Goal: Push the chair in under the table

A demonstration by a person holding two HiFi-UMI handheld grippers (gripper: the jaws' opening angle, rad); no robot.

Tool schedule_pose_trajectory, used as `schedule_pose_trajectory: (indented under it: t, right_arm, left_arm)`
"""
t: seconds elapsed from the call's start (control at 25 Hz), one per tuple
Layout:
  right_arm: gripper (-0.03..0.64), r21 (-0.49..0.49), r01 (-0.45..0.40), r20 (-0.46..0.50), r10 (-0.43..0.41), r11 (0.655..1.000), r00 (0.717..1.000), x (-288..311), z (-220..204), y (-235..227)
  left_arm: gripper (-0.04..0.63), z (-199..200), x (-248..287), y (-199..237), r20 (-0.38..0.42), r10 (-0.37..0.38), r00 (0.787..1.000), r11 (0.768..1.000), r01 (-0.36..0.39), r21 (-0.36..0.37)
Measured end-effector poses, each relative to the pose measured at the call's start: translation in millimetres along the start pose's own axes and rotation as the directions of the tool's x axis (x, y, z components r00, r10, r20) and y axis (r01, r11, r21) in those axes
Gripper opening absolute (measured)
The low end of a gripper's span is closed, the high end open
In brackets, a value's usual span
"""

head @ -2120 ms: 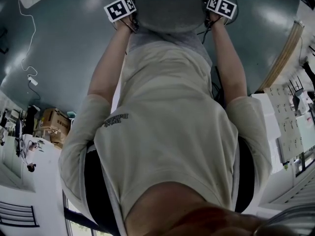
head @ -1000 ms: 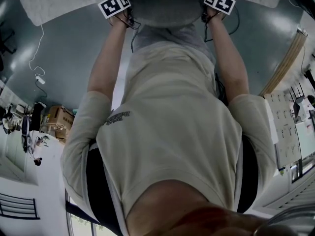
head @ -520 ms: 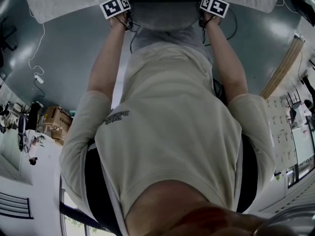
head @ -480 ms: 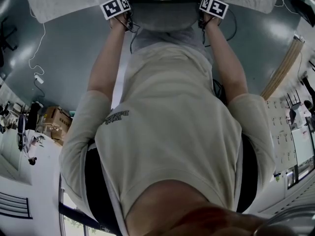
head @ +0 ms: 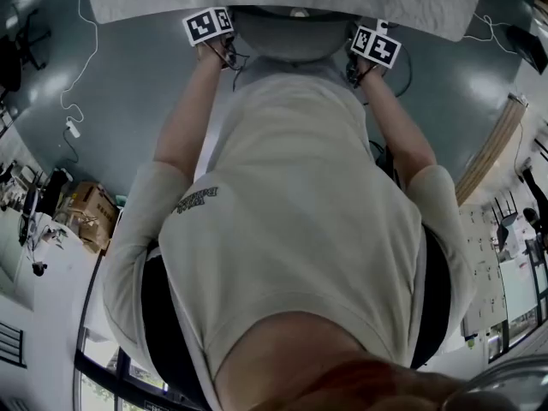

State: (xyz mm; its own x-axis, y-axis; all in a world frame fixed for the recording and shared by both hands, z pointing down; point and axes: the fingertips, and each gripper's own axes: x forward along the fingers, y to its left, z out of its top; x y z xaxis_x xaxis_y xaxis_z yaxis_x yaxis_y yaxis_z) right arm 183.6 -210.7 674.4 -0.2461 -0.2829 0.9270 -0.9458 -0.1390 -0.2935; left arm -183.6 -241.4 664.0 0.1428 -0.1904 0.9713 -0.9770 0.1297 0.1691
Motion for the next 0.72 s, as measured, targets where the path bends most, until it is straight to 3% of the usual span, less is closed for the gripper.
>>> schedule_pose_trajectory:
  t: [0.24, 0.4, 0.56, 0.72]
  right_arm:
    - [0.141, -0.198, -0.034, 0.1, 0.055, 0.98, 0.994, -46, 26, 42]
    - [0.124, -0.257, -0.073, 0.19, 0.125, 0.964, 0.974, -82, 62, 71]
    - [0.1, -0.326, -0.099, 0.308, 0.204, 0.94, 0.929, -126, 98, 101]
    - [0.091, -0.381, -0.073, 0.44, 0.25, 0.922, 0.863, -177, 127, 132]
  left_arm:
    - [0.095, 13, -61, -12, 0.116, -0.038, 0.993, 0.997, 0.031, 0.065]
    - [0.064, 28, -98, -29, 0.216, -0.081, 0.973, 0.993, 0.06, 0.105]
    - [0.046, 50, -143, -56, 0.351, -0.165, 0.922, 0.978, 0.107, 0.179]
    - [0.032, 74, -193, -83, 0.466, -0.303, 0.831, 0.943, 0.192, 0.27]
